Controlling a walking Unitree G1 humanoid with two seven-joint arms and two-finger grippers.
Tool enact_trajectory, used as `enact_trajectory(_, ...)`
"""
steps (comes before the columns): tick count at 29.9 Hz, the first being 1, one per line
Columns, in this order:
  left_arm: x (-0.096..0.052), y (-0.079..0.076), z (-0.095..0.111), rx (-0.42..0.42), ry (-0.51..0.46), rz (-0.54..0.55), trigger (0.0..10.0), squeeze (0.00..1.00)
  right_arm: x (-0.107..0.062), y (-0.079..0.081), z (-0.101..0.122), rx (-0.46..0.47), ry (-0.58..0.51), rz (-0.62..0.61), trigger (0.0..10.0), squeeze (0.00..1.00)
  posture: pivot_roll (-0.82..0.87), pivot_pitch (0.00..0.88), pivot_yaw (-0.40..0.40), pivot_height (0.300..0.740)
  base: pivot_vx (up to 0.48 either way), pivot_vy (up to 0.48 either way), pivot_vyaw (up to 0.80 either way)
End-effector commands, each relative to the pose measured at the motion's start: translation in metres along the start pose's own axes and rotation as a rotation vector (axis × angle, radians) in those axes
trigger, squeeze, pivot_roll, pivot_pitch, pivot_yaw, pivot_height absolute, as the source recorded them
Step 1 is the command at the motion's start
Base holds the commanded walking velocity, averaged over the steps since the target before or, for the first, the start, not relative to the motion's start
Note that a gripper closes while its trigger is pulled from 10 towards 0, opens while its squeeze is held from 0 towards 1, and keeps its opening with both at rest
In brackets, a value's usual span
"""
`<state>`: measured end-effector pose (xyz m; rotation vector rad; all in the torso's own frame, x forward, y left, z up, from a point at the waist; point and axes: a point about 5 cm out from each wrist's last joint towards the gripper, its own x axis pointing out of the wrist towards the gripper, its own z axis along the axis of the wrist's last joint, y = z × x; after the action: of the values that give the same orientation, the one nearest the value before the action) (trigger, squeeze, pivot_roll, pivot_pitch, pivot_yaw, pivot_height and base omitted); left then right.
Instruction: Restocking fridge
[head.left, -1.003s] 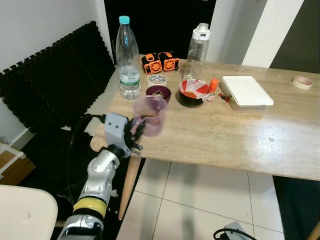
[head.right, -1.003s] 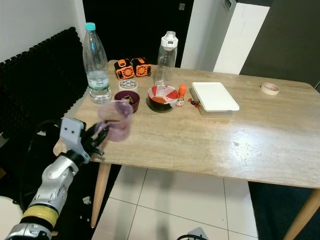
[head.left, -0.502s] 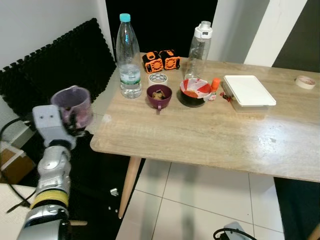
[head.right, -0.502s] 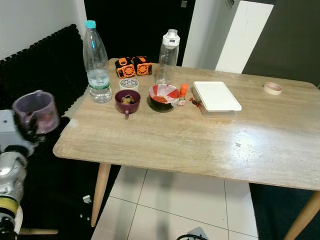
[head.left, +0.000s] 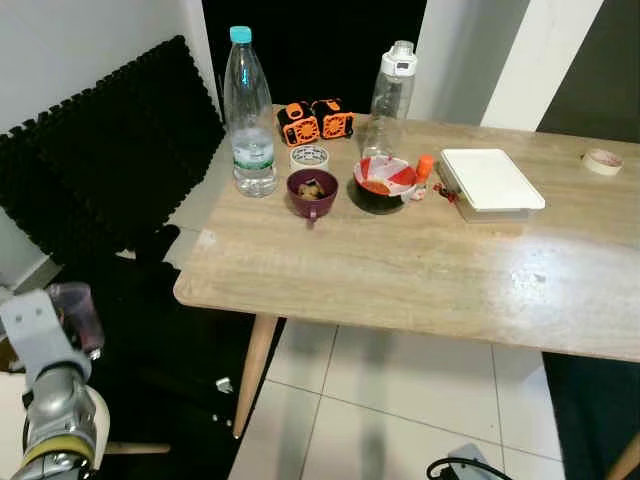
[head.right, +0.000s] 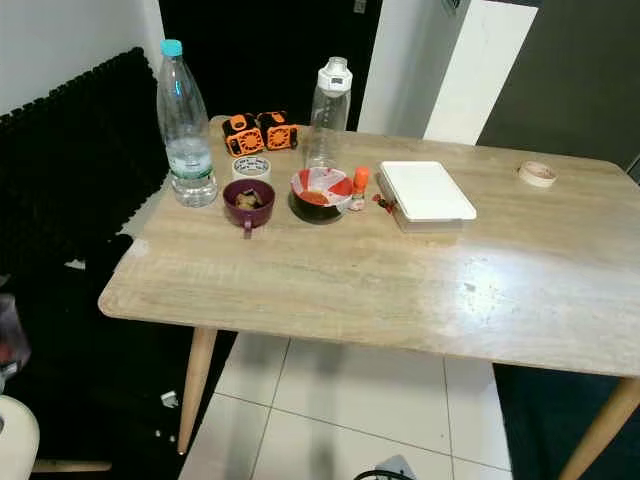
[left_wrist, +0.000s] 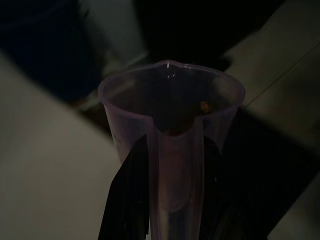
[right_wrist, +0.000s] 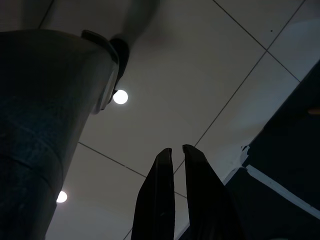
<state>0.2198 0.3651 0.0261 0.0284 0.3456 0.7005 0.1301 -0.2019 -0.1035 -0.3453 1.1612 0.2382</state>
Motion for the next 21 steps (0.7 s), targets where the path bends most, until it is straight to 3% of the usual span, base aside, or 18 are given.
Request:
enact_trajectory(1,-0.008,-0.006,-0.021,0.012,0.072,-0.007,10.0,0.00,0.000,-0.001,-0.003,-0.011,0.011,-0.003,10.0,0.00,0.09,0.021,-0.066,0.740,0.000,0.000,0.00)
enact_trajectory(3,-0.020,-0.009,-0.046,0.023,0.163,-0.017,10.0,0.00,0.000,-0.001,-0.003,-0.017,0.011,-0.007,10.0,0.00,0.10,0.022,-0.070,0.740,0.000,0.000,0.00)
enact_trajectory(9,-0.039,-0.017,-0.077,0.086,0.271,-0.058,10.0,0.00,-0.001,-0.002,-0.003,-0.027,0.010,-0.008,10.0,0.00,0.10,0.025,-0.072,0.740,0.000,0.000,0.00)
enact_trajectory(21,-0.049,-0.038,-0.088,0.116,0.294,-0.142,10.0,0.00,0.000,-0.001,-0.003,-0.038,0.012,-0.014,10.0,0.00,0.10,0.016,-0.069,0.740,0.000,0.000,0.00)
